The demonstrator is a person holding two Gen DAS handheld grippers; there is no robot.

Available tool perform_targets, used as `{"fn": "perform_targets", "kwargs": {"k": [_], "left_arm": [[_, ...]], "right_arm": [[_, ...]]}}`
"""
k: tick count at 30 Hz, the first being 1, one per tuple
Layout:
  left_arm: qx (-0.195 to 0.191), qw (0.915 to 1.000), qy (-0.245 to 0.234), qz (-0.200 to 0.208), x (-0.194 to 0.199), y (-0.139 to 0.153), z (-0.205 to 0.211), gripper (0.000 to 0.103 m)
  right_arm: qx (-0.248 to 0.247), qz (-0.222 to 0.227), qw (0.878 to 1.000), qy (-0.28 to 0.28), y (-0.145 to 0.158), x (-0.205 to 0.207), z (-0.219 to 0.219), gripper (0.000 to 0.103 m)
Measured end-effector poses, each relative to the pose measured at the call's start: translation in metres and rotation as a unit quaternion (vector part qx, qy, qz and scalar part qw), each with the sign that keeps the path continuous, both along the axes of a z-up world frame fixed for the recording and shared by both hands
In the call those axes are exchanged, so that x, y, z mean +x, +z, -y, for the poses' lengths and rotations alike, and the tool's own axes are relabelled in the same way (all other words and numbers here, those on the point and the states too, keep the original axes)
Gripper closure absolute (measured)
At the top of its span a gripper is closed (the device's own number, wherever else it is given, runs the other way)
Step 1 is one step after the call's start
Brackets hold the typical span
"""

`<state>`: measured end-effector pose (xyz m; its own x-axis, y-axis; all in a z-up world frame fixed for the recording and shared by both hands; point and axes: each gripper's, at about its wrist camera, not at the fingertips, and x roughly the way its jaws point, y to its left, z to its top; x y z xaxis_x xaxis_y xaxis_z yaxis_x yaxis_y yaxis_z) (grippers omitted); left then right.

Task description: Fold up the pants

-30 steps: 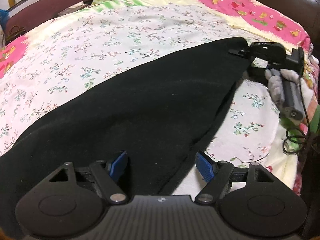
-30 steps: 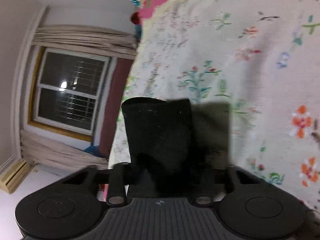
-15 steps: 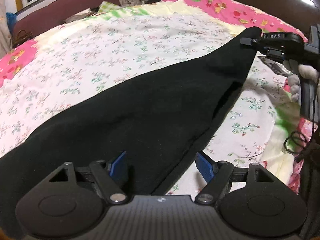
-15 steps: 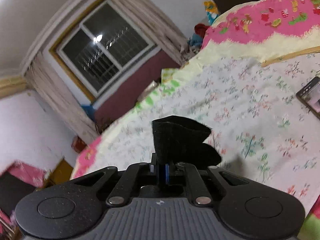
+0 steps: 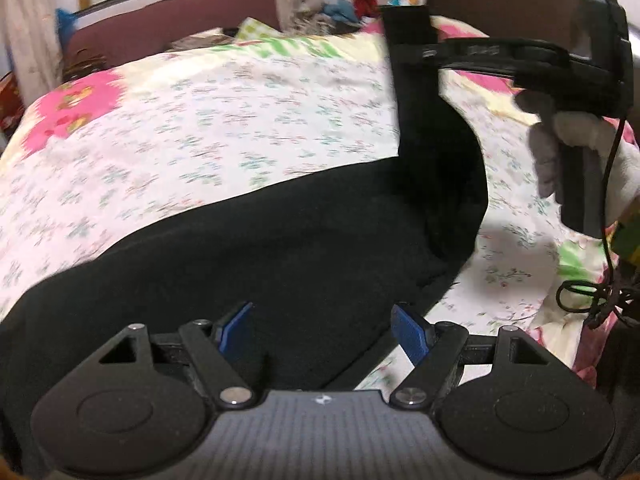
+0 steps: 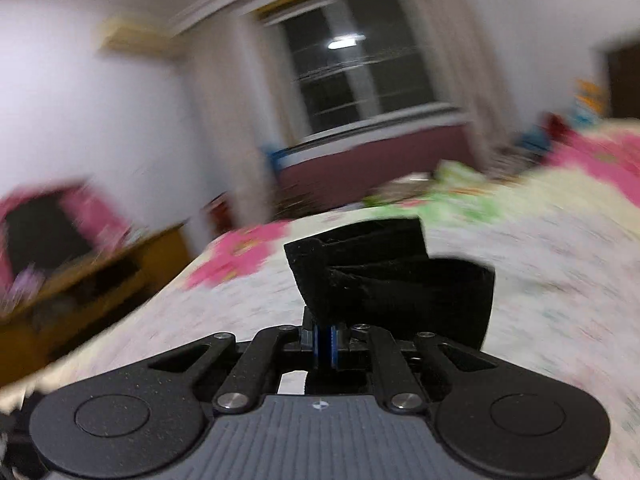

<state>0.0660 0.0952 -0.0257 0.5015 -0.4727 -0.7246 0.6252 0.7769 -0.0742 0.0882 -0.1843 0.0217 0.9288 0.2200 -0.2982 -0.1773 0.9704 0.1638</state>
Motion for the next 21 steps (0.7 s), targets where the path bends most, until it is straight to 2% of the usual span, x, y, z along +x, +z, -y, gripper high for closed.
{"fn": "perform_targets", "kwargs": {"k": [2,3,6,8,10,12,14,15,16,19,20,21], "left_arm": [[-0.012,0.9997,0.021,0.002,-0.002,-0.001,-0.024,0.021],[-0.019,0.9992,0.034,0.002,-0.003,-0.002,-0.036,0.021],[-0.036,0.9966,0.074,-0.001,-0.006,-0.007,-0.074,0.021],[-0.042,0.9944,0.097,-0.003,-0.008,-0.011,-0.095,0.021],[-0.052,0.9916,0.118,-0.007,-0.011,-0.016,-0.112,0.021],[-0.064,0.9896,0.129,-0.010,-0.015,-0.020,-0.124,0.021],[-0.070,0.9887,0.132,-0.009,-0.016,-0.023,-0.130,0.021],[-0.075,0.9883,0.133,-0.006,-0.017,-0.023,-0.133,0.021],[-0.081,0.9879,0.132,-0.003,-0.017,-0.024,-0.134,0.021],[-0.100,0.9857,0.135,0.002,-0.017,-0.025,-0.140,0.021],[-0.106,0.9849,0.137,0.002,-0.015,-0.026,-0.141,0.021],[-0.110,0.9842,0.139,0.001,-0.015,-0.026,-0.144,0.021]], "right_arm": [[-0.044,-0.016,0.996,0.077,-0.002,0.013,-0.048,0.102],[-0.077,-0.022,0.990,0.116,-0.007,0.015,-0.075,0.102],[-0.152,-0.059,0.963,0.214,-0.031,0.015,-0.139,0.102],[-0.192,-0.106,0.943,0.249,-0.060,0.020,-0.173,0.099],[-0.205,-0.136,0.934,0.260,-0.079,0.021,-0.188,0.092],[-0.186,-0.149,0.933,0.268,-0.080,0.017,-0.191,0.088],[-0.162,-0.154,0.931,0.287,-0.070,0.004,-0.191,0.084],[-0.168,-0.151,0.928,0.297,-0.064,-0.004,-0.192,0.077],[-0.176,-0.141,0.928,0.295,-0.056,-0.013,-0.192,0.075],[-0.152,-0.133,0.951,0.235,-0.034,-0.011,-0.176,0.075],[-0.164,-0.127,0.953,0.220,-0.032,-0.005,-0.175,0.075],[-0.200,-0.115,0.951,0.206,-0.034,-0.004,-0.179,0.075]]}}
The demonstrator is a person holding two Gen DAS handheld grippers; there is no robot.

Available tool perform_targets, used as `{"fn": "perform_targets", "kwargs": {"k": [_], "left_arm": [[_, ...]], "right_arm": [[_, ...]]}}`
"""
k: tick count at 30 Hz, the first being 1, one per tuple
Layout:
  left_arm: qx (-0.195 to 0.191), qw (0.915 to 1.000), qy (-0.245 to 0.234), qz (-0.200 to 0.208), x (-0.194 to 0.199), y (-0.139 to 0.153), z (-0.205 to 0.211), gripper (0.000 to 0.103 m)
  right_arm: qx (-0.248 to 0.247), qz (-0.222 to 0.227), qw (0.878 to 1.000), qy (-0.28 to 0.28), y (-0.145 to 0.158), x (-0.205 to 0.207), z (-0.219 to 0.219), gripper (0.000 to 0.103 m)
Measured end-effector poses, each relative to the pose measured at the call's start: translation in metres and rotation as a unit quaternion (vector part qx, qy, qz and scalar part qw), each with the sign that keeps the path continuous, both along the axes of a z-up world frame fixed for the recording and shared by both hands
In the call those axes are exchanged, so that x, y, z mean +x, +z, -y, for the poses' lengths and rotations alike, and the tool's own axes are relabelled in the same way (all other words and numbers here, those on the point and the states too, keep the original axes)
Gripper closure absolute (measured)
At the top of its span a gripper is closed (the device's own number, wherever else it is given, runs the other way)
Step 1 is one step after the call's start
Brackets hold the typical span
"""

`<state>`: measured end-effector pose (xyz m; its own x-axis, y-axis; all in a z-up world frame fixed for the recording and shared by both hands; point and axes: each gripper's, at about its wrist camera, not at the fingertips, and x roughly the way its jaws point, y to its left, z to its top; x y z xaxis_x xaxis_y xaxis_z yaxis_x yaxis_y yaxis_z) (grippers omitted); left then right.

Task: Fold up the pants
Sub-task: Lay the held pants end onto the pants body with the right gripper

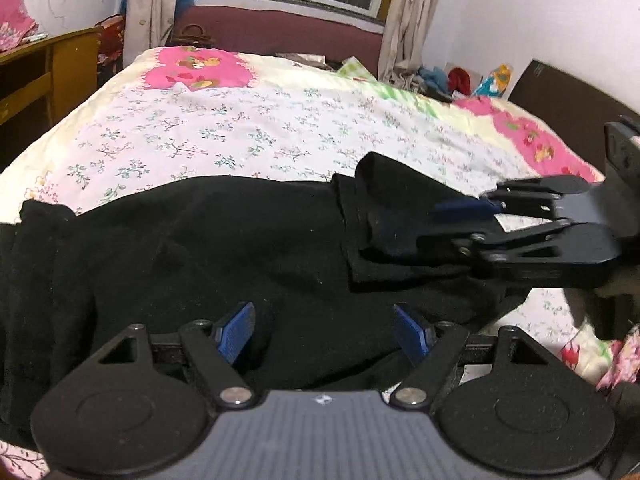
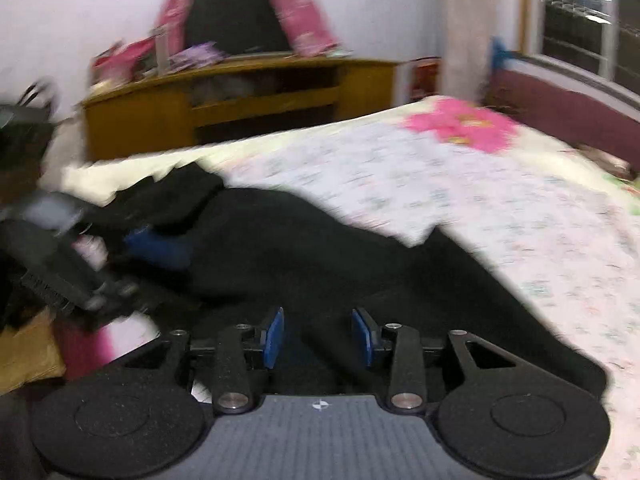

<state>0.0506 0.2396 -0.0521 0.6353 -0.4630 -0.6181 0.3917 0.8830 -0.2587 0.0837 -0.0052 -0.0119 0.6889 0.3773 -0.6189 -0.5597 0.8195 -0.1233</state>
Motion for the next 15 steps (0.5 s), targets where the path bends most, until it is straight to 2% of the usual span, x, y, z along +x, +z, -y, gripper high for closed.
{"fn": "perform_targets", "kwargs": {"k": [2,6,9,11,12,15], "left_arm": [[-0.007,1.0000,0.002,0.003,-0.003,0.000,-0.004,0.021],[-0.007,0.9999,0.003,0.009,-0.009,0.001,-0.009,0.021],[-0.009,0.9999,0.011,0.004,-0.009,0.000,-0.013,0.021],[-0.006,0.9999,0.013,0.002,-0.010,0.000,-0.014,0.021],[-0.005,0.9999,0.013,0.002,-0.010,0.001,-0.014,0.021],[-0.003,0.9999,0.014,0.001,-0.009,0.001,-0.014,0.020]], "right_arm": [[-0.066,0.026,0.997,0.011,-0.011,0.008,-0.010,0.074],[-0.127,0.013,0.991,0.035,-0.040,0.026,-0.021,0.076],[-0.130,0.009,0.991,0.024,-0.047,0.039,-0.024,0.080],[-0.112,-0.009,0.994,0.017,-0.046,0.045,-0.022,0.092],[-0.104,-0.015,0.994,0.019,-0.044,0.043,-0.024,0.101],[-0.086,-0.024,0.995,0.032,-0.037,0.031,-0.024,0.103]]}}
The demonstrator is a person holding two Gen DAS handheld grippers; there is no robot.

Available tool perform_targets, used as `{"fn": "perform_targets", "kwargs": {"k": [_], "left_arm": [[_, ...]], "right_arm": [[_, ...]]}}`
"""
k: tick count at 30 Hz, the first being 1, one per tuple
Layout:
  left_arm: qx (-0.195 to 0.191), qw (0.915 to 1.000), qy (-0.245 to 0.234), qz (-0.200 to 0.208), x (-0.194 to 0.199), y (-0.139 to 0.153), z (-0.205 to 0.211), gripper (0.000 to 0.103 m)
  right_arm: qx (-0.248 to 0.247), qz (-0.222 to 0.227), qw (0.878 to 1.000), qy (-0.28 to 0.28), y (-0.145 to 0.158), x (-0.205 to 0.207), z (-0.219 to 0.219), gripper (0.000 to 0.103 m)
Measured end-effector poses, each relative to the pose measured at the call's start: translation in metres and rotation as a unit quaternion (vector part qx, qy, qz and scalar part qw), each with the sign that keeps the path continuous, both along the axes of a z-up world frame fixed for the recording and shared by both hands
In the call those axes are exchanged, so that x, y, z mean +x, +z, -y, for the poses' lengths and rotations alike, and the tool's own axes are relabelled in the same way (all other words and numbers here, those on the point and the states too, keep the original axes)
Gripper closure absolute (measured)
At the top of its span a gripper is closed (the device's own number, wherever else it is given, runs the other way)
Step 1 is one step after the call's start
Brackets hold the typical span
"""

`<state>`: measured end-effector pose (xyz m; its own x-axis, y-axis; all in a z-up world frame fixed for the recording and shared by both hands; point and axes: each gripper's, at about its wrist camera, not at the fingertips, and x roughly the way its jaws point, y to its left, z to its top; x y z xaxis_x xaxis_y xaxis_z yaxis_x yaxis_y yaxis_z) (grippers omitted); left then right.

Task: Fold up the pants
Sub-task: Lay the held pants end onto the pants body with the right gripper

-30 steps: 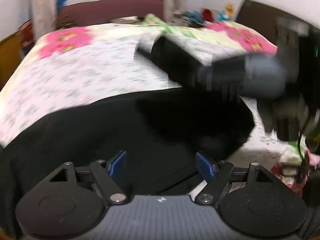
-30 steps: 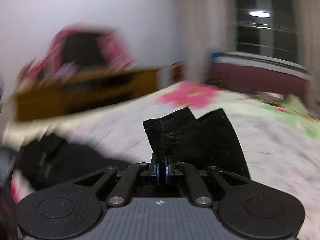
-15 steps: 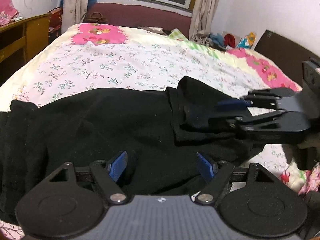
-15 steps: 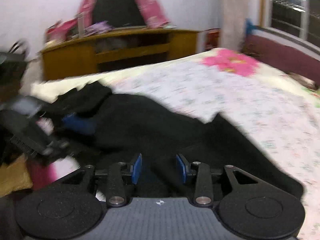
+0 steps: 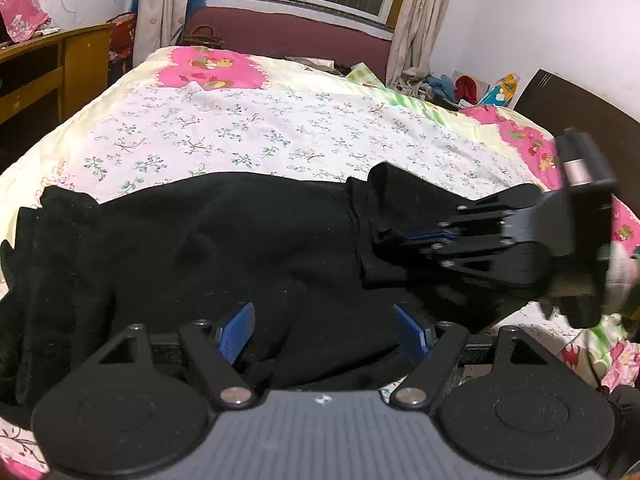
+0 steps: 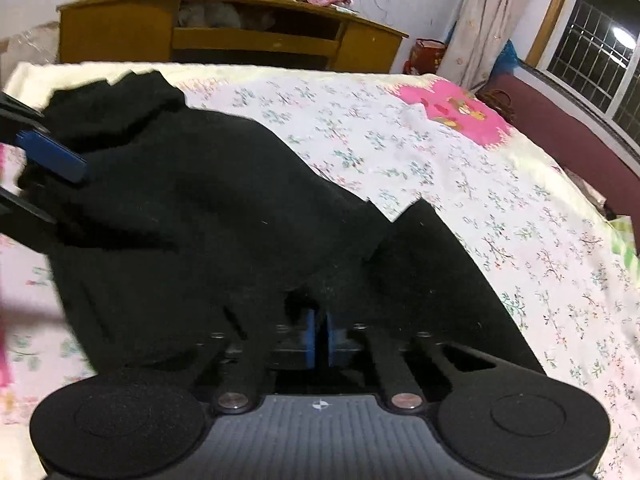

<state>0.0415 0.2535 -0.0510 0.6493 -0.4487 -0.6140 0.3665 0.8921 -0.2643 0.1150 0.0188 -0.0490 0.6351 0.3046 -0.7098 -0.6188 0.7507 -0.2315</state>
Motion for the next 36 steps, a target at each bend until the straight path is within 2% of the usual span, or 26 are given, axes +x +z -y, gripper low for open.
{"fn": "perform_targets", "kwargs": {"k": [3,5,7,9,10,11,12,13,16,20,22,23,24,29,31,33,36], "left_arm": [[0.002,1.0000,0.002,-0.001,0.002,0.001,0.001,0.020],[0.003,1.0000,0.005,-0.001,0.004,0.001,0.002,0.020],[0.008,0.9999,0.009,0.002,0.001,0.003,0.002,0.020],[0.009,0.9999,0.010,0.006,-0.002,0.006,0.001,0.020],[0.009,0.9999,0.011,0.006,-0.002,0.006,-0.001,0.020],[0.010,0.9999,0.011,0.005,-0.002,0.006,-0.002,0.020],[0.011,0.9999,0.011,0.005,-0.001,0.006,-0.004,0.020],[0.011,0.9999,0.010,0.005,-0.001,0.006,-0.005,0.020],[0.013,0.9998,0.015,0.007,-0.001,0.005,-0.006,0.020],[0.003,0.9998,0.016,0.006,-0.001,0.005,-0.008,0.020],[0.011,0.9999,0.012,0.006,-0.001,0.004,-0.007,0.020],[0.014,0.9998,0.009,0.006,0.000,0.004,-0.006,0.020],[0.015,0.9998,0.008,0.006,0.000,0.004,-0.007,0.020],[0.015,0.9994,0.030,0.012,-0.002,0.008,-0.021,0.020],[0.017,0.9989,0.043,0.013,-0.003,0.010,-0.030,0.020],[0.022,0.9982,0.054,0.011,-0.004,0.010,-0.039,0.020],[0.030,0.9970,0.071,0.007,-0.005,0.008,-0.047,0.020]], "right_arm": [[0.023,0.004,0.999,0.036,0.016,-0.021,-0.008,0.103],[0.045,-0.018,0.996,0.071,0.016,-0.028,-0.014,0.103],[0.025,-0.006,0.995,0.092,0.003,-0.030,-0.030,0.103],[0.034,-0.002,0.997,0.074,0.002,-0.029,-0.028,0.103],[0.040,0.017,0.997,0.059,0.005,-0.031,-0.022,0.103],[0.032,0.048,0.997,0.046,0.008,-0.035,-0.018,0.100],[0.004,0.089,0.995,0.034,0.010,-0.040,-0.012,0.082],[-0.016,0.110,0.993,0.033,0.009,-0.042,-0.008,0.069],[-0.032,0.081,0.995,0.046,-0.005,-0.038,-0.004,0.065],[-0.082,0.087,0.992,0.048,-0.035,-0.023,-0.009,0.064],[-0.076,0.086,0.992,0.042,-0.039,-0.016,-0.010,0.069],[-0.065,0.072,0.995,0.039,-0.037,-0.011,-0.010,0.078],[-0.054,0.055,0.996,0.037,-0.031,-0.008,-0.010,0.101],[-0.044,0.023,0.998,0.035,-0.021,-0.012,-0.012,0.101],[-0.022,0.012,0.999,0.033,-0.008,-0.024,-0.011,0.101],[-0.008,0.020,0.999,0.041,0.002,-0.033,-0.012,0.101],[0.011,0.000,0.998,0.060,0.003,-0.040,-0.020,0.101]]}}
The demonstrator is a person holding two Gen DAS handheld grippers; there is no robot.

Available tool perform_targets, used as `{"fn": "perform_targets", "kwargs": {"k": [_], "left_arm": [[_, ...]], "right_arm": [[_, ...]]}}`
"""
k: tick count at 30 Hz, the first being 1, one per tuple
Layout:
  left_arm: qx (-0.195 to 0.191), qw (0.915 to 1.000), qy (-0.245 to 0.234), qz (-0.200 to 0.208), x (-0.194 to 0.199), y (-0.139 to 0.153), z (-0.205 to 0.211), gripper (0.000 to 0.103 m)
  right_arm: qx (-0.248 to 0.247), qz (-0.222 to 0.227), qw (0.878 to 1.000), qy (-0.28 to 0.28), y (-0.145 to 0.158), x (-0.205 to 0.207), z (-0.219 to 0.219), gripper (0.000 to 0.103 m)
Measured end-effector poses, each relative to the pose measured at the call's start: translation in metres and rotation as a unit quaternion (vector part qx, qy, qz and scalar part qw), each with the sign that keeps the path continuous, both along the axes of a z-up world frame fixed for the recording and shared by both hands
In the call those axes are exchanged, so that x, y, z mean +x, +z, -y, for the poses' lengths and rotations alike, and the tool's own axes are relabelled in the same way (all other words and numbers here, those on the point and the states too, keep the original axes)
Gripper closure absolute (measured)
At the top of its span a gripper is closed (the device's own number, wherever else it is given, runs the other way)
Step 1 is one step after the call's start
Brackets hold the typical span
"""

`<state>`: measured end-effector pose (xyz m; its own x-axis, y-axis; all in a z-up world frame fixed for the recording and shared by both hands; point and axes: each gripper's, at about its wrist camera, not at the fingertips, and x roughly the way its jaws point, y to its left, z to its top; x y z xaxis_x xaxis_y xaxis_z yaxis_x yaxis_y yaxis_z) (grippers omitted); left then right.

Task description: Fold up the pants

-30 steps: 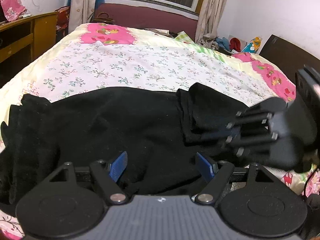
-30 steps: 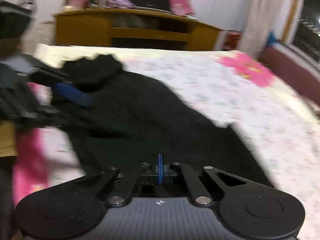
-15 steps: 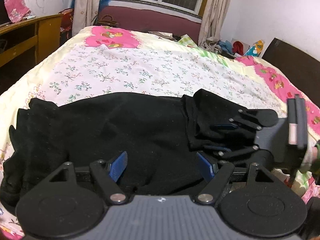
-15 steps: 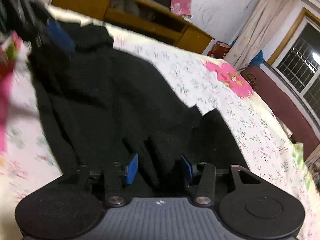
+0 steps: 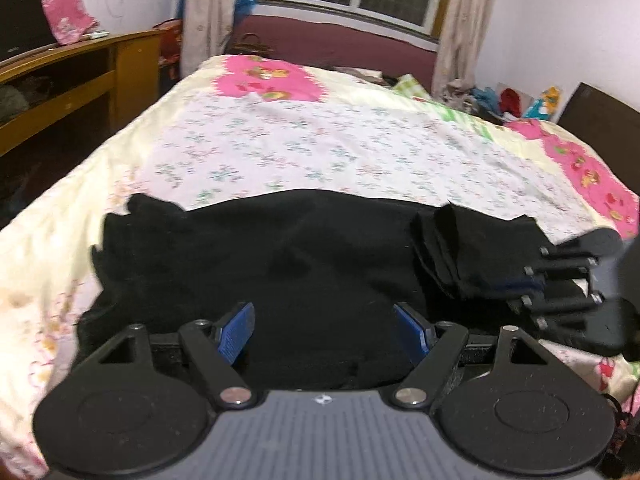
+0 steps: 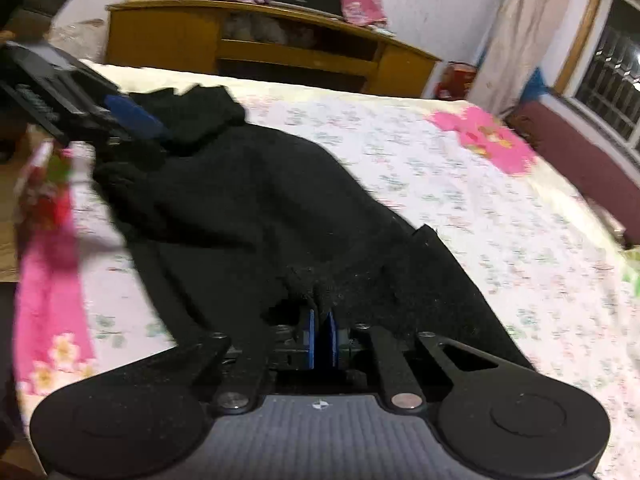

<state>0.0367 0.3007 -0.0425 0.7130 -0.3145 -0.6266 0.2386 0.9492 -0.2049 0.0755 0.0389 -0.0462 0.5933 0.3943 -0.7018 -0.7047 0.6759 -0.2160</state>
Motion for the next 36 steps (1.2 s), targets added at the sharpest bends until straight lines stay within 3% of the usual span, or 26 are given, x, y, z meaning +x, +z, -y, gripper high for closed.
{"fn": "perform_targets", "kwargs": {"k": [4,6,9,12,13,16,22,25,28,30,32,34,36], "left_arm": [[0.004,1.0000,0.007,0.002,-0.001,0.000,-0.007,0.020],[0.006,1.0000,0.005,0.002,-0.002,0.000,-0.007,0.020],[0.009,1.0000,0.003,0.002,-0.001,0.001,-0.007,0.020],[0.011,0.9999,0.005,0.001,-0.004,0.002,-0.014,0.020],[0.014,0.9999,0.008,0.001,-0.006,0.003,-0.017,0.020],[0.021,0.9994,0.028,0.009,-0.014,0.010,-0.036,0.020],[-0.020,0.9957,0.090,0.006,-0.008,0.010,-0.082,0.017],[-0.025,0.9962,0.084,0.005,0.006,0.003,-0.081,0.017],[0.008,0.9972,0.074,-0.006,0.021,-0.011,-0.069,0.017],[0.051,0.9957,0.075,-0.016,0.026,-0.022,-0.060,0.019],[0.083,0.9936,0.070,-0.030,0.030,-0.033,-0.056,0.022],[0.090,0.9921,0.072,-0.049,0.032,-0.043,-0.057,0.028],[0.081,0.9919,0.078,-0.058,0.032,-0.049,-0.061,0.029]], "right_arm": [[0.002,0.000,0.999,0.047,-0.011,-0.008,-0.025,0.101],[-0.004,0.002,1.000,0.027,-0.023,0.003,-0.027,0.102],[0.031,-0.012,0.999,-0.034,-0.021,0.029,-0.024,0.100],[-0.014,0.002,1.000,0.000,-0.024,0.024,-0.036,0.091],[-0.022,0.006,1.000,0.013,-0.023,0.018,-0.037,0.089],[-0.010,-0.007,1.000,0.019,-0.012,0.009,-0.030,0.073],[0.027,0.005,0.999,0.021,0.013,0.000,-0.031,0.067],[0.038,0.007,0.999,0.030,0.024,0.004,-0.038,0.067],[0.080,0.000,0.997,0.012,0.050,0.025,-0.029,0.067],[0.094,0.009,0.996,0.003,0.065,0.054,-0.018,0.067],[0.067,0.036,0.997,0.000,0.067,0.087,-0.012,0.067],[0.012,0.059,0.998,0.012,0.051,0.127,-0.012,0.067],[-0.028,0.050,0.998,0.036,0.026,0.159,-0.014,0.067]]}}
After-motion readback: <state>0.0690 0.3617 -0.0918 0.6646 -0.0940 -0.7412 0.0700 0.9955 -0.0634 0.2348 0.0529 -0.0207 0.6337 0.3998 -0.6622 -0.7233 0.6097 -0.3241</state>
